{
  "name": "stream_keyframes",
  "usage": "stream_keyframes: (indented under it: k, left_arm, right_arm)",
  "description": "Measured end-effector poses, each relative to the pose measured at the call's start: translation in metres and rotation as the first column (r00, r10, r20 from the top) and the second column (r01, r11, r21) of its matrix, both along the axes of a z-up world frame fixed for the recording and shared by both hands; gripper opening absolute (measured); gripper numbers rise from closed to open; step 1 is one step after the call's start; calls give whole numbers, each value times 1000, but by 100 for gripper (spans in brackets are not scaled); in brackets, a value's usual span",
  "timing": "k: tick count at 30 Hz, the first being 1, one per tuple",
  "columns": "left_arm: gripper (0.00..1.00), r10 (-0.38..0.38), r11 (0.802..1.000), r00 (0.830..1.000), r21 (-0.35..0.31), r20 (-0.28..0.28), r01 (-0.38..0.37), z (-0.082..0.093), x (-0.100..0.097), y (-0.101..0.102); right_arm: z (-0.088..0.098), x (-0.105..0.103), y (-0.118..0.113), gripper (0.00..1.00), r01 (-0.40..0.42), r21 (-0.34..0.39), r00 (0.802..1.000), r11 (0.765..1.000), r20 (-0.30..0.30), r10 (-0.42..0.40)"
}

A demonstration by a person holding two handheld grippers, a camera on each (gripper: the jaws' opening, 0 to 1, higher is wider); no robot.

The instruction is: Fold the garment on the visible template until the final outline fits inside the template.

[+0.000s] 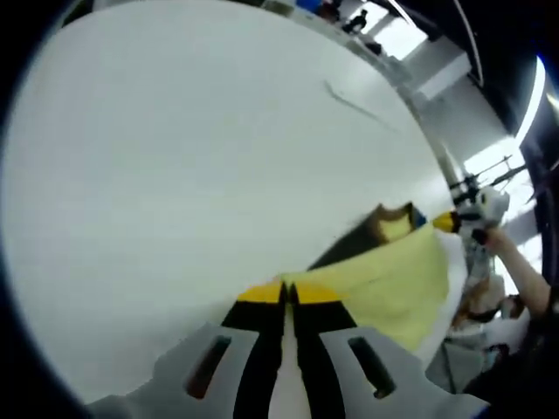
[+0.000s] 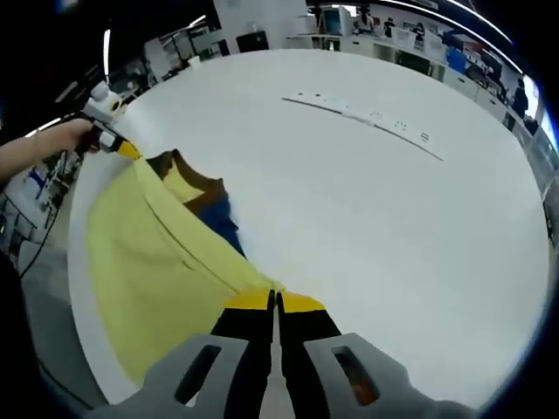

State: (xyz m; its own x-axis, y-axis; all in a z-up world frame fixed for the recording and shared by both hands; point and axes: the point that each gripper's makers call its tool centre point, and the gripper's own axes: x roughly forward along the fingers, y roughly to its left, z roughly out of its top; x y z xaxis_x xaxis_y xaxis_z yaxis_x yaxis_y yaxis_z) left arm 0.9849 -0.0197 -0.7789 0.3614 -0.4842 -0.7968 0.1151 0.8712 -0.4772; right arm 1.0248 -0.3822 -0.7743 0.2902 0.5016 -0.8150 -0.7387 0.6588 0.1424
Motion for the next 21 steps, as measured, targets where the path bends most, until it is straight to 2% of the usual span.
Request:
stream_keyframes:
  k: [6, 11, 17, 21]
  left_arm:
    - [0, -21, 1000, 999, -2, 27, 21, 4, 1, -2]
    - [1, -26, 1000, 998, -1, 49, 26, 9, 2, -4]
    - [0, 4, 1000, 994, -9, 111, -3, 24, 12, 0]
    - [2, -9, 1000, 988, 5, 152, 9, 33, 13, 1]
  right_arm:
    - [2, 4, 1, 2, 7, 9, 1000, 1000, 14, -7]
    - [6, 15, -8, 1, 33, -23, 997, 999, 65, -31]
    - [17, 19, -12, 1, 51, -12, 993, 999, 111, -50]
    - [23, 13, -12, 1, 28, -33, 990, 999, 140, -24]
